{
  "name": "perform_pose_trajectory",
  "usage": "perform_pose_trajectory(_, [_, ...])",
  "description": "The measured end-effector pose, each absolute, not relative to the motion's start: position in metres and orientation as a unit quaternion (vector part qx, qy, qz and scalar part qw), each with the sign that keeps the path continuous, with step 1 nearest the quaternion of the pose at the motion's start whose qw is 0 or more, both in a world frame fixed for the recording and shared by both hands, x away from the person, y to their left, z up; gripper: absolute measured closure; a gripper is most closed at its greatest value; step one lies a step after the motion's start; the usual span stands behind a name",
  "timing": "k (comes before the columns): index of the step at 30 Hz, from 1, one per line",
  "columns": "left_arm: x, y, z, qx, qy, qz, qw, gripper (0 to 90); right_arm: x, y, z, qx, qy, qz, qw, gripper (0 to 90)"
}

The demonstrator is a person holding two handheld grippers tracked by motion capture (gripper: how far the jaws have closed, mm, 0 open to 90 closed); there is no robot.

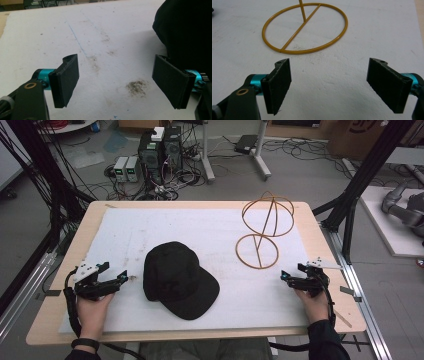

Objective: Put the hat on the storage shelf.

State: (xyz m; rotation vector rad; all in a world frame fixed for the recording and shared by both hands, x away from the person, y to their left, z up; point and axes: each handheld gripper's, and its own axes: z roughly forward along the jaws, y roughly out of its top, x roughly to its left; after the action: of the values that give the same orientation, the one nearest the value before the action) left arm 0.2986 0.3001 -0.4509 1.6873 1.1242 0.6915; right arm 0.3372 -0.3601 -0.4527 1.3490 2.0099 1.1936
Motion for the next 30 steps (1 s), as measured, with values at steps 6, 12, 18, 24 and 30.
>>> perform_pose_trajectory(6, [0.294,0.301,-0.450,0.684,0.455,0.279,0.497,21.8,0.340,-0.362,-0.453,0.495,0.727,0.429,0.207,19.7])
perform_pose_trajectory(12, [0.286,0.298,-0.435,0.674,0.452,0.267,0.519,21.9,0.341,-0.362,-0.453,0.499,0.726,0.427,0.203,19.7])
perform_pose_trajectory(18, [0.256,0.268,-0.398,0.676,0.387,0.276,0.563,22.3,0.340,-0.361,-0.453,0.497,0.726,0.424,0.213,19.7])
perform_pose_trajectory(24, [0.238,0.240,-0.395,0.695,0.355,0.254,0.572,22.3,0.340,-0.360,-0.453,0.497,0.728,0.424,0.210,19.7])
perform_pose_trajectory(30, [0.229,0.220,-0.395,0.705,0.342,0.219,0.582,22.2,0.341,-0.360,-0.454,0.493,0.731,0.422,0.210,19.7])
